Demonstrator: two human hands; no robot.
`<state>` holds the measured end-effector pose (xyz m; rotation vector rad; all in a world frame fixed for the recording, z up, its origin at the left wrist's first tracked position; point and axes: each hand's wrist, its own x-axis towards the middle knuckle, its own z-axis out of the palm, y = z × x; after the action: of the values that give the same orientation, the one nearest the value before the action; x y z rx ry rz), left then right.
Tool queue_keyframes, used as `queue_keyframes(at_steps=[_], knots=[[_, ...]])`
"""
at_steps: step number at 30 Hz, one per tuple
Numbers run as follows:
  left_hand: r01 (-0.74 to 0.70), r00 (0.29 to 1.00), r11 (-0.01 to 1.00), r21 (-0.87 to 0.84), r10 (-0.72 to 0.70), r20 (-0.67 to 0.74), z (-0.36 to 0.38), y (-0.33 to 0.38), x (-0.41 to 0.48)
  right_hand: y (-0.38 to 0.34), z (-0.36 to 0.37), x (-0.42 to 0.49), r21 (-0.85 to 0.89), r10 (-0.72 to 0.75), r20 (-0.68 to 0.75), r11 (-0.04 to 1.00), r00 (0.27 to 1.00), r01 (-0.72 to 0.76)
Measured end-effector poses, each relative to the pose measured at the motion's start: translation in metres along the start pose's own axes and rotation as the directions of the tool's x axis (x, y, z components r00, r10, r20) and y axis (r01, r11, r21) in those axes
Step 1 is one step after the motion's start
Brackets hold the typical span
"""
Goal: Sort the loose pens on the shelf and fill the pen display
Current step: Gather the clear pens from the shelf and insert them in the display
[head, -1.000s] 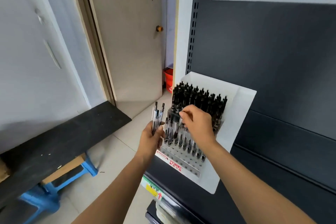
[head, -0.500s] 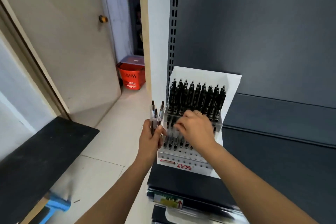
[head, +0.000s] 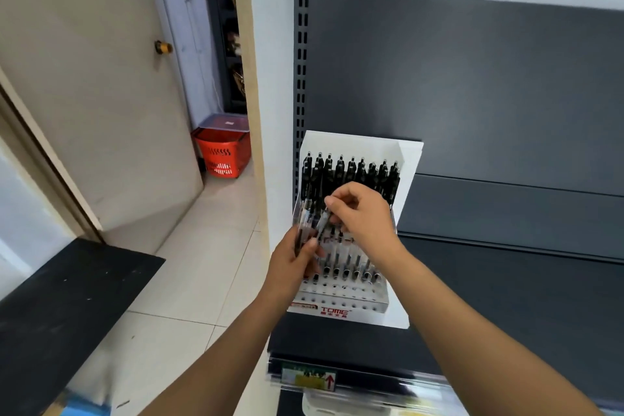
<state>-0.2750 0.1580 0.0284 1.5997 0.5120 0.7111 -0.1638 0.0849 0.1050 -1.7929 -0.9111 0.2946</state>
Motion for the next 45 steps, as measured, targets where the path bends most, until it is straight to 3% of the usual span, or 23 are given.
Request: queue_keyframes(at_steps=[7, 15, 17, 20, 23, 26, 32, 34, 38, 41, 45], knots=[[-0.078, 0.981, 0.964, 0.252, 0.120, -0.155, 0.010, 0.002, -0.006, 0.012, -0.027, -0.007, -0.006, -0.003, -0.068, 1.000, 0.998, 0.003], [-0.021, 0.990, 0.972, 0.234, 0.053, -0.133, 0.017, 0.004, -0.016, 0.034, -0.015, -0.014, -0.193, -0.044, 0.039, 0.980, 0.998, 0.051], [-0.006, 0.989, 0.979, 0.202, 0.036, -0.143, 0.017, 0.005, -0.020, 0.040, -0.010, -0.016, -0.365, -0.100, 0.094, 0.922, 0.991, 0.128], [-0.009, 0.986, 0.988, 0.153, 0.034, -0.165, 0.018, 0.002, -0.026, 0.048, -0.004, -0.019, -0.628, -0.274, 0.136, 0.719, 0.952, 0.296], [0.007, 0.981, 0.996, 0.094, 0.011, -0.196, 0.016, -0.003, -0.029, 0.051, 0.003, -0.016, -0.714, -0.394, 0.119, 0.604, 0.912, 0.354], [0.035, 0.981, 0.994, 0.102, -0.015, -0.194, 0.014, -0.006, -0.032, 0.050, 0.007, -0.011, -0.746, -0.356, 0.146, 0.573, 0.923, 0.339], [0.063, 0.988, 0.985, 0.163, -0.038, -0.149, 0.014, -0.009, -0.031, 0.050, 0.000, -0.007, -0.712, -0.218, 0.205, 0.636, 0.954, 0.298], [0.080, 0.990, 0.986, 0.143, -0.062, -0.127, 0.016, -0.007, -0.030, 0.048, -0.004, -0.006, -0.649, -0.156, 0.215, 0.715, 0.964, 0.260], [0.054, 0.995, 0.982, 0.183, -0.038, -0.088, 0.023, -0.006, -0.027, 0.031, -0.016, -0.008, -0.271, -0.049, 0.151, 0.959, 0.987, 0.089], [0.040, 0.997, 0.980, 0.193, -0.025, -0.078, 0.032, -0.007, -0.022, 0.026, -0.019, -0.012, -0.107, 0.017, 0.192, 0.994, 0.981, 0.004], [0.003, 0.999, 0.979, 0.205, 0.007, -0.048, 0.043, -0.006, -0.017, 0.033, -0.023, -0.014, 0.094, 0.118, 0.128, 0.987, 0.985, -0.131]])
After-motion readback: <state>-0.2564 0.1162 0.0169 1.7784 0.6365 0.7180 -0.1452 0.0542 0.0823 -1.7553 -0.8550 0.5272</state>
